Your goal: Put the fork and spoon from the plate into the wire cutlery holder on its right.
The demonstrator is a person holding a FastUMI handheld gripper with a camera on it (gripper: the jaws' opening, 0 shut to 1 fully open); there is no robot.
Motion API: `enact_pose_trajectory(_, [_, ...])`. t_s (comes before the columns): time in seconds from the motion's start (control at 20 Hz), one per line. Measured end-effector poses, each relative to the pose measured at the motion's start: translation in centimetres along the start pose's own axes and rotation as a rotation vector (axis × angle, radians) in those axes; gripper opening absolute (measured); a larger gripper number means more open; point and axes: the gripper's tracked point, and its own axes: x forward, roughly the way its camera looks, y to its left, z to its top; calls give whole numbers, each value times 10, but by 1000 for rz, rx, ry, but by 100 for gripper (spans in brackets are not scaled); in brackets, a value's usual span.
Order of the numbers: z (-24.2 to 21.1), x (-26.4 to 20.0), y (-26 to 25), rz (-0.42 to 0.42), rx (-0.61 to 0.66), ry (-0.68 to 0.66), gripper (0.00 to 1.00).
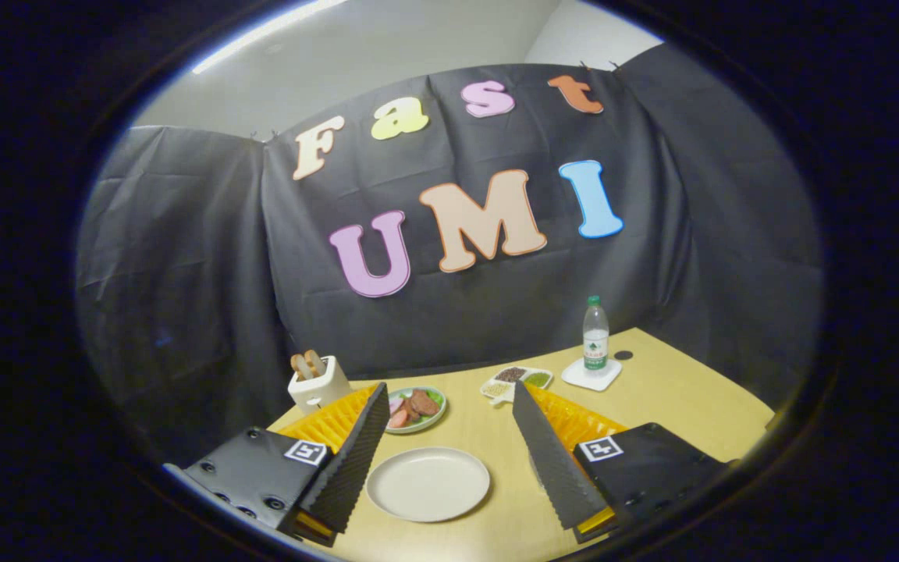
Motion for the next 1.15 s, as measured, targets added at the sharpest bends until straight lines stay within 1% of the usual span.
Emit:
enact_pose_trajectory(0.1, [1, -6, 3, -22, -17, -22, 100])
enact_pose_trajectory(0.25, [7, -15, 9, -25, -3, -52, 100])
enact_pose_trajectory(0.4, [9, -20, -1, -57, -35, -56, 100])
enact_pose_trajectory(0.9, [15, -40, -9, -103, -42, -63, 100])
enact_pose_trajectory(1.15, [12, -51, -7, -126, -22, -69, 100])
